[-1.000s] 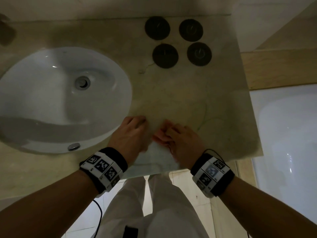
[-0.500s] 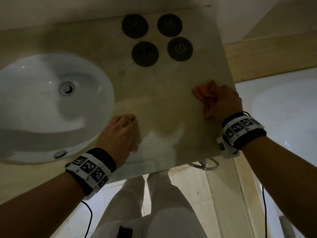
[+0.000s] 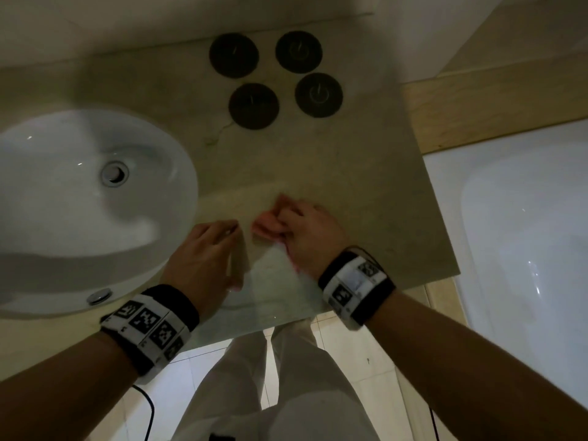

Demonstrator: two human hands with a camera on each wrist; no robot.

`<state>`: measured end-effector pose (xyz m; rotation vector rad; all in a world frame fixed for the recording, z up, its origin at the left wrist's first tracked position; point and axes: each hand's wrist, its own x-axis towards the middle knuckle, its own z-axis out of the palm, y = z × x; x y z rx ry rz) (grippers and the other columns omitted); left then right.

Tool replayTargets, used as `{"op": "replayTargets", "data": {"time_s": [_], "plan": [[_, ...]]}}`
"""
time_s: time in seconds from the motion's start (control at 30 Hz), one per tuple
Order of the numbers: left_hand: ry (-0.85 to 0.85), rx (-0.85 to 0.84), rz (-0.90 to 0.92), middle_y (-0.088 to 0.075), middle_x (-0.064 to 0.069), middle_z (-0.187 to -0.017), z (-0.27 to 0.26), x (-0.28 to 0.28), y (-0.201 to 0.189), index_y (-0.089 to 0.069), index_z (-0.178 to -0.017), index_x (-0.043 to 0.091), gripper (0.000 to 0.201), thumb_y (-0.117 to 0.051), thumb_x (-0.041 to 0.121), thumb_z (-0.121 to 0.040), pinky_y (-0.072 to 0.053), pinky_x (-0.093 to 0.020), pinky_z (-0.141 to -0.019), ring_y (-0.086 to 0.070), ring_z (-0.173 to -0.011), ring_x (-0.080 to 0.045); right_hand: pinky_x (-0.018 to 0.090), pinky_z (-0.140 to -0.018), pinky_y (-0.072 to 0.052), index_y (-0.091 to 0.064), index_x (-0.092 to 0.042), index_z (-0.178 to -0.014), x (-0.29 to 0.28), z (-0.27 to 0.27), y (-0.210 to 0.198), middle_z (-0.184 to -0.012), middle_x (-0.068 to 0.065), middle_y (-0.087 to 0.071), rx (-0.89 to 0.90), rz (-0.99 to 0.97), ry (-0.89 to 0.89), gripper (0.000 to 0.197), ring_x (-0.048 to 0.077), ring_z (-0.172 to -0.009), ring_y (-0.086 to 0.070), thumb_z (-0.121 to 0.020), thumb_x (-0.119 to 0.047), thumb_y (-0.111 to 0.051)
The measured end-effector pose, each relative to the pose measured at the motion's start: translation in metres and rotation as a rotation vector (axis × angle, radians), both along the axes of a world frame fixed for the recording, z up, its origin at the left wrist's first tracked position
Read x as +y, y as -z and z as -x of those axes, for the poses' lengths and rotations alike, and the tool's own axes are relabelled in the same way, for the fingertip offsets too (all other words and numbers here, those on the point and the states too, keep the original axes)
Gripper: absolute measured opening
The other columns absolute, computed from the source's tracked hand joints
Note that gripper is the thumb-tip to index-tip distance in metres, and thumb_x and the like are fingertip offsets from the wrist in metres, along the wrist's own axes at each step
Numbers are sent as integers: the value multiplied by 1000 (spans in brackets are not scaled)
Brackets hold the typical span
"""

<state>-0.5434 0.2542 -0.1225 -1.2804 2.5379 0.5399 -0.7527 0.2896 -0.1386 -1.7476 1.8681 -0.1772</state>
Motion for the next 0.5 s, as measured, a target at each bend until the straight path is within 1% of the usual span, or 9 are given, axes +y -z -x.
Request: {"op": "replayTargets", "data": {"time_s": [0.03,0.07,0.13,0.17,0.2,0.27,0.3,0.4,0.5], "plan": [[-1,3,-1,-61,-9,-129,-1,0,0,-65,-122,7,102,-95,38,-30,-50,-41,-91,-57,-108,-35,39,-79,-50,-67,-16,-99,-12,3,-2,-111,15,-64,-1,4,14,19,37,-86,-61,-82,-21,-58],[2,4,0,-61,-9,-129,-1,0,0,-65,-123,7,102,-95,38,-30,-50,-40,-91,-57,-108,-35,37,-82,-47,-67,-17,-104,-24,7,-7,-117,15,-63,-4,16,33,24,38,-90,-61,-84,-26,-56],[4,0,2,-61,-8,-130,-1,1,0,-64,-124,7,102,-95,39,-31,-50,-40,-91,-56,-109,-34,33,-94,-41,-62,-19,-118,-45,22,-15,-131,12,-56,1,23,83,39,34,-107,-57,-89,-38,-45],[0,3,2,-61,-7,-130,-1,1,-1,-64,-124,7,103,-95,38,-31,-50,-40,-91,-56,-109,-34,32,-98,-38,-59,-20,-124,-52,32,-19,-135,11,-53,7,17,122,41,33,-114,-54,-90,-38,-44],[-6,8,3,-61,-7,-130,-1,1,-1,-64,-124,7,103,-95,38,-31,-51,-40,-90,-57,-109,-34,31,-99,-37,-56,-19,-127,-57,43,-21,-136,11,-52,27,9,153,40,32,-117,-53,-91,-33,-47],[-12,12,7,-62,-7,-129,0,1,-2,-65,-123,7,103,-95,37,-30,-51,-39,-89,-58,-108,-34,33,-97,-39,-54,-16,-131,-59,65,-25,-134,12,-52,91,6,192,44,33,-118,-52,-87,-20,-57],[-14,11,8,-62,-7,-128,0,1,-3,-65,-122,7,103,-95,38,-29,-51,-38,-89,-58,-107,-34,34,-97,-39,-53,-15,-132,-56,76,-26,-134,13,-52,118,7,209,46,34,-119,-51,-86,-17,-58],[-5,16,17,-63,-7,-127,0,1,-4,-66,-121,6,102,-95,40,-29,-51,-37,-88,-59,-106,-33,37,-94,-42,-52,-15,-132,-35,100,-27,-126,16,-55,157,-9,285,46,36,-112,-54,-87,-18,-58],[6,22,17,-64,-8,-126,-1,0,-3,-66,-120,5,102,-94,42,-29,-51,-36,-89,-60,-105,-32,39,-91,-43,-51,-15,-131,0,114,-28,-119,17,-57,156,-43,347,42,38,-107,-56,-89,-23,-54]]}}
